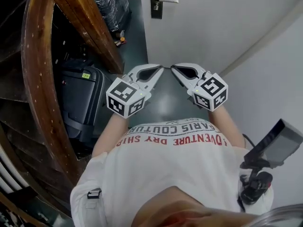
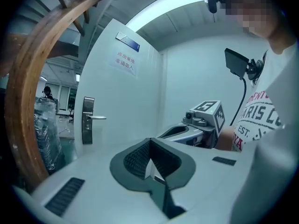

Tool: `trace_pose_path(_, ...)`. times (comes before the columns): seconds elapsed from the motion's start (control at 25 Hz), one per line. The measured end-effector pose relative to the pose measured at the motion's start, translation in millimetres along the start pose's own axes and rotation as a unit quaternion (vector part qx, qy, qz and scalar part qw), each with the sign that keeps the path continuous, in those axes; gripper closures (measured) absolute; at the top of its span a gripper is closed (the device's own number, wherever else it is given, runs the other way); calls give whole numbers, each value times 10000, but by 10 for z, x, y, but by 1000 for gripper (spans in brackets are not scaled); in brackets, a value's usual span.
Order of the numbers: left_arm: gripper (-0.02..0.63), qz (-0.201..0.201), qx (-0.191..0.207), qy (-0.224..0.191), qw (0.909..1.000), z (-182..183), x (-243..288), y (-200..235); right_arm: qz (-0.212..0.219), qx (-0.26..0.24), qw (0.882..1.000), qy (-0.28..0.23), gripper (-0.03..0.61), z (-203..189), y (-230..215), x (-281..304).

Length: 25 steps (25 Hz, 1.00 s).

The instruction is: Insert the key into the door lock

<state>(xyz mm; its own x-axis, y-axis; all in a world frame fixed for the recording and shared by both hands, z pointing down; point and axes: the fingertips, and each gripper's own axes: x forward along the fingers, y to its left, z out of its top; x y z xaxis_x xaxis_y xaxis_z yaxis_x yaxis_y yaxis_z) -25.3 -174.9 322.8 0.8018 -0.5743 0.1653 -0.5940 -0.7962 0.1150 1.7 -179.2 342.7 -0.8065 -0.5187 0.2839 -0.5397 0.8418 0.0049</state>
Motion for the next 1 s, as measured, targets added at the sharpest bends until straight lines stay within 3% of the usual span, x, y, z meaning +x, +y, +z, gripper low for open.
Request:
trace_pose_path(0.16, 611, -63, -214, 66, 9997, -215, -177, -668, 78, 110, 9999, 56, 577, -236, 471, -514)
trace_pose_path(0.32, 612, -140, -319, 212, 9992, -498, -369, -1538, -166, 229, 9990, 341, 577, -669, 952, -1258)
trace_pose_path(0.56, 612, -198, -167, 179, 9995, -585, -811, -2707, -296, 249, 9990, 229, 577, -834, 1722, -2148)
trace_pose_path(0.76, 611, -232, -110, 133, 9996, -600, -1175, -3298, -232, 129, 9996, 108, 577, -778, 2319, -2515)
trace_pose_path(1.0, 611, -191, -99, 76, 9997, -609, -1345, -3624, -228, 54, 9997, 53, 577, -756, 2597, -2771)
